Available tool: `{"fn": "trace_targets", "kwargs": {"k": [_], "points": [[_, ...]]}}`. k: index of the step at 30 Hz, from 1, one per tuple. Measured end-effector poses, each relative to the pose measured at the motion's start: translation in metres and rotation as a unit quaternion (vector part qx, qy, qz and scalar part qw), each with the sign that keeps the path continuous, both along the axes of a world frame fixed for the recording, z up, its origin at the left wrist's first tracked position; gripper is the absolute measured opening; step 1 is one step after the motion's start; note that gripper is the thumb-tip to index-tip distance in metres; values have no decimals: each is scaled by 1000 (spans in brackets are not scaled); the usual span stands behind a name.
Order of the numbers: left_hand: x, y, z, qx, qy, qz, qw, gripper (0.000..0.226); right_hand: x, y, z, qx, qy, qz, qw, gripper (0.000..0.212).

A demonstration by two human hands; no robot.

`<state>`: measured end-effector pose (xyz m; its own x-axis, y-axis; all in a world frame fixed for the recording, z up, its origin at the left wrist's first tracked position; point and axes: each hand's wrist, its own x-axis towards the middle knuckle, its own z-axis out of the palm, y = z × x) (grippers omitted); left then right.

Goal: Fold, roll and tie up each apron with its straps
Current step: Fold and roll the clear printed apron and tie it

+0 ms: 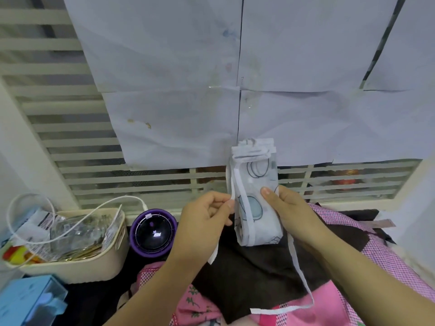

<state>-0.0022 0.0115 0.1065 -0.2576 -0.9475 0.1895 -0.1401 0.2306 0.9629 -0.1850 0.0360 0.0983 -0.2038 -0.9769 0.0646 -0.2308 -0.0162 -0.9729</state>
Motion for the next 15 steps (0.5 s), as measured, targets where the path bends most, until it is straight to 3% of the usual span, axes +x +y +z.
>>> {"fn": "trace_targets", "kwargs": {"k": [4,8,12,15], "points": [[-5,7,0,23,32,16,999,11,3,-1,-3,-32,85,-53,994,46],[-8,13,5,18,34,21,999,12,7,1,4,-80,117,-93,986,16],[-13,6,8,58,-2,-22,998,14,12,1,5,-115,175,-114,971,16],[-17,-4,6,-11,-72,3,997,11,14,3,7,-138,222,-99,960,15]]}}
